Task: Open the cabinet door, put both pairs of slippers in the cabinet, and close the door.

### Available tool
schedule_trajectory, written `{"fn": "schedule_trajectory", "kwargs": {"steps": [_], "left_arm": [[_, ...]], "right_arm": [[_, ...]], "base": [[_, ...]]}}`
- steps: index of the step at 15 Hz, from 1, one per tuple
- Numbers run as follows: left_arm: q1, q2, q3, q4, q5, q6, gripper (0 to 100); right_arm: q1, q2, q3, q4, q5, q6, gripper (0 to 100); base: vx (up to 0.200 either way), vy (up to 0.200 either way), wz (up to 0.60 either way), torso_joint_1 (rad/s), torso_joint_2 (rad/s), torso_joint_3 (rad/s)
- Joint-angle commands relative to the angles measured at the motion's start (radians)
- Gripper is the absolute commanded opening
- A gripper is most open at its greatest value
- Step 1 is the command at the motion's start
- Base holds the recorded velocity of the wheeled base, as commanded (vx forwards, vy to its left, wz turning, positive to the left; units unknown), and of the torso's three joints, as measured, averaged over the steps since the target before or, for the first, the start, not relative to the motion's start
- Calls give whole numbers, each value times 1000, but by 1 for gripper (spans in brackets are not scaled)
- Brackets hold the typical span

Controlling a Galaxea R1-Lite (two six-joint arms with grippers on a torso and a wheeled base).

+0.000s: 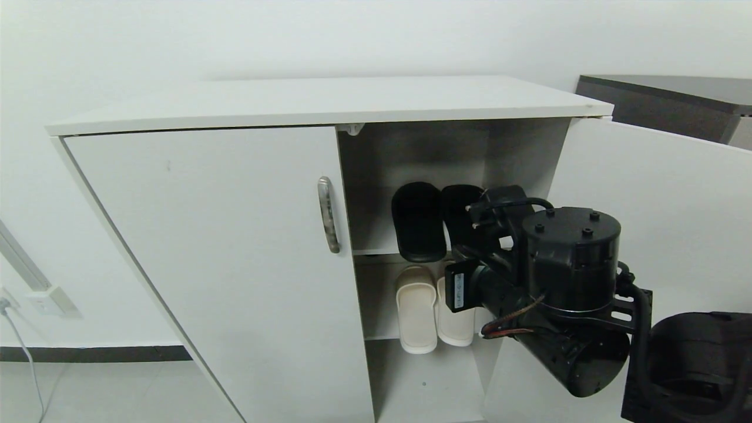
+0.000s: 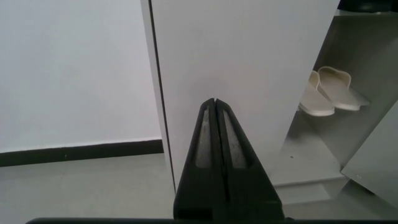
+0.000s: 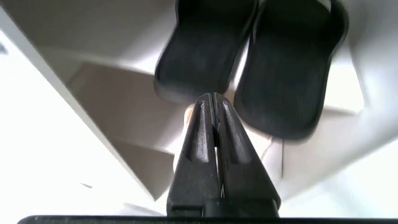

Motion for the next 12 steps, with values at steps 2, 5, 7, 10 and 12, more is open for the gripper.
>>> {"fn": "schedule_trajectory", "kwargs": {"steps": [2, 5, 7, 10, 12], "left_arm": [[0, 0, 0, 0, 0, 0, 0], [0, 2, 0, 0, 0, 0, 0], [0, 0, 0, -2, 0, -2, 0], [0, 0, 0, 0, 0, -2, 0], [0, 0, 0, -2, 2, -2, 0]], "right_arm": [[3, 8, 6, -1, 4, 0, 0], [8, 14, 13, -1, 7, 0, 0], [9, 14, 16, -1, 7, 2, 0], [9, 14, 24, -1, 10, 2, 0], [9, 20, 26, -3, 10, 3, 0]], "base": [[-200, 0, 0, 0, 0, 0], [-200, 0, 0, 1, -1, -1], [-200, 0, 0, 7, 5, 5], [-200, 0, 0, 1, 5, 2], [-200, 0, 0, 2, 5, 0]]}}
